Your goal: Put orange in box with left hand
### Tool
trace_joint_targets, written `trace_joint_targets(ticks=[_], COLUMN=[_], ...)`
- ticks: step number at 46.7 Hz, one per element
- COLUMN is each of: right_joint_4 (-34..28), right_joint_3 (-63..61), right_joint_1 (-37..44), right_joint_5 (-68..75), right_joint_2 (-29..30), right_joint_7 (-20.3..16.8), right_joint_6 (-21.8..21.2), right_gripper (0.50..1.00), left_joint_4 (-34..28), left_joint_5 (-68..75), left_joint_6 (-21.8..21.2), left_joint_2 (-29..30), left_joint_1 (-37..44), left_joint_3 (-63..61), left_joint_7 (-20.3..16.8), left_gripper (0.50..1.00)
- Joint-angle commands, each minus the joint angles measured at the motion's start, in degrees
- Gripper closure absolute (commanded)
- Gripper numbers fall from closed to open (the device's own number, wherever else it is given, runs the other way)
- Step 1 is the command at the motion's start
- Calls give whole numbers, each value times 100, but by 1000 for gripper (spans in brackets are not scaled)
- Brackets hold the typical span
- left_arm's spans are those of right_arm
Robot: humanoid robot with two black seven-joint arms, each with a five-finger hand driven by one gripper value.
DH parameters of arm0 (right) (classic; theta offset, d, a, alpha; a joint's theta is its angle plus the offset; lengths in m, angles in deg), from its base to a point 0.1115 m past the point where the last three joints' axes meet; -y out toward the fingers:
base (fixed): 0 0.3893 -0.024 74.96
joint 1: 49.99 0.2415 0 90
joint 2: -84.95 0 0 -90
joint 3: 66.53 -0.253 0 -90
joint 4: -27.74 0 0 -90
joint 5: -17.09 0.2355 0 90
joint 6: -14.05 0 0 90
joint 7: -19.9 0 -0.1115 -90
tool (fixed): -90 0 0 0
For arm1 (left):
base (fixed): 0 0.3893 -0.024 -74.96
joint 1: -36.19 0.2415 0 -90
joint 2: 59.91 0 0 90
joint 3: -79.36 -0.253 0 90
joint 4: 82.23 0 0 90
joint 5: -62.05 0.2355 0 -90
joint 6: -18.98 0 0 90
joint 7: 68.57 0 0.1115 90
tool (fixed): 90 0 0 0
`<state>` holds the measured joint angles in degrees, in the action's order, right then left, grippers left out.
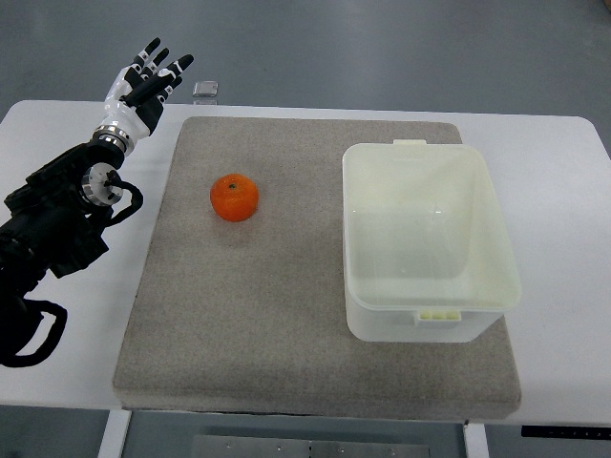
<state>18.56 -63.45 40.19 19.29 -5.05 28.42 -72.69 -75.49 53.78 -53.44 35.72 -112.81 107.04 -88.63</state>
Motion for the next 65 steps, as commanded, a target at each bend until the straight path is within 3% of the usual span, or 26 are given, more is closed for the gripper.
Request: trace_joint_targets(ticks=[1,56,65], right_joint_4=[-4,-4,-5], right_joint_3=[0,0,0], right_joint_1=[0,-9,0], right_joint_5=[0,0,0], right_joint_2=[0,0,0], right_joint_7=[0,0,0], right_joint_6=[0,0,0], right_gripper=[574,574,574], left_joint_4=[12,56,143], left_joint_5=[1,132,282], left_joint_6=[0,35,123], left_joint_2=[0,17,61], left_joint_1=[2,-139,-217], left_joint_3=[0,-114,-711], left_joint_7=[-16,-77,-51], left_gripper=[504,504,504])
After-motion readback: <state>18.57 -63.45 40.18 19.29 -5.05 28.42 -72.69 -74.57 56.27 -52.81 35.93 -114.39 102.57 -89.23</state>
